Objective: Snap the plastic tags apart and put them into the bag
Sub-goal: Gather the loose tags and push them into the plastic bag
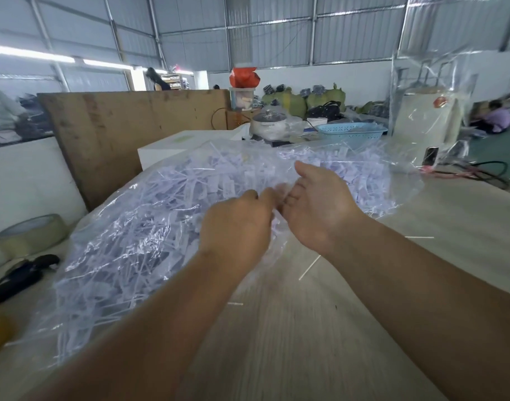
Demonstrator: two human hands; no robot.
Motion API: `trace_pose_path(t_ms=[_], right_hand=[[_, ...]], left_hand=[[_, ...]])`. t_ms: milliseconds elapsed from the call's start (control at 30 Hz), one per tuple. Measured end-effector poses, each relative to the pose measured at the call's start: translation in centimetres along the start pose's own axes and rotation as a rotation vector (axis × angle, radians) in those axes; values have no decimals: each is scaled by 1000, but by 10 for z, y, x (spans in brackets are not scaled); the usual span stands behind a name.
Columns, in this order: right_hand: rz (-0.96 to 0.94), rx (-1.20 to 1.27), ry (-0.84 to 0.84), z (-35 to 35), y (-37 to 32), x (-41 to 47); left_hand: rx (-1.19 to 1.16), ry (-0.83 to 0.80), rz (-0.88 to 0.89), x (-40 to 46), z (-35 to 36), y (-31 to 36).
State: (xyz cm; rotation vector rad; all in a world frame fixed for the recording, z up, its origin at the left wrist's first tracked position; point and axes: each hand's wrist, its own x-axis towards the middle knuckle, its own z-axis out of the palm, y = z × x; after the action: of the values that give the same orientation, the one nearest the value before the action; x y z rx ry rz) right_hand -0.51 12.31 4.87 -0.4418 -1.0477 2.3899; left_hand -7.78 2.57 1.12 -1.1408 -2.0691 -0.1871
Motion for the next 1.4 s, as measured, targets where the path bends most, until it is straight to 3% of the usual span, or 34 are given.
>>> trace_pose_path(t_ms=[100,200,300,467,633,767,967,1067,1167,1267,1400], right_hand=[[-173,-505,270,-21,-2,6],[-190,-939,223,-36,9,12],[-167,-1010,185,-40,20,25],[-396,-1215,239,-41,29,25],[-650,-1358,127,-38,52,-13],[-724,-1387,40,-39,59,-33],[-708,-1498,-42,-66,52,-41],[-667,-1527,54,-91,40,-35],[-653,-1677,259,-115,22,-10],[-339,-1995,437,-130,9,20],[2,-2076,401,-137,10,37]], left_hand=[[12,-27,13,7,7,-9],[-72,-22,61,16,6,-9],[-126,-16,81,23,10,-11],[-88,-76,111,26,25,-15],[39,-178,59,34,35,-14],[58,-263,-24,40,39,-16],[12,-183,-21,21,35,-9],[-11,-107,72,0,20,-8],[-14,-118,61,-14,3,-5],[-21,-126,10,-21,-14,-1],[-156,18,-46,-25,-34,4]])
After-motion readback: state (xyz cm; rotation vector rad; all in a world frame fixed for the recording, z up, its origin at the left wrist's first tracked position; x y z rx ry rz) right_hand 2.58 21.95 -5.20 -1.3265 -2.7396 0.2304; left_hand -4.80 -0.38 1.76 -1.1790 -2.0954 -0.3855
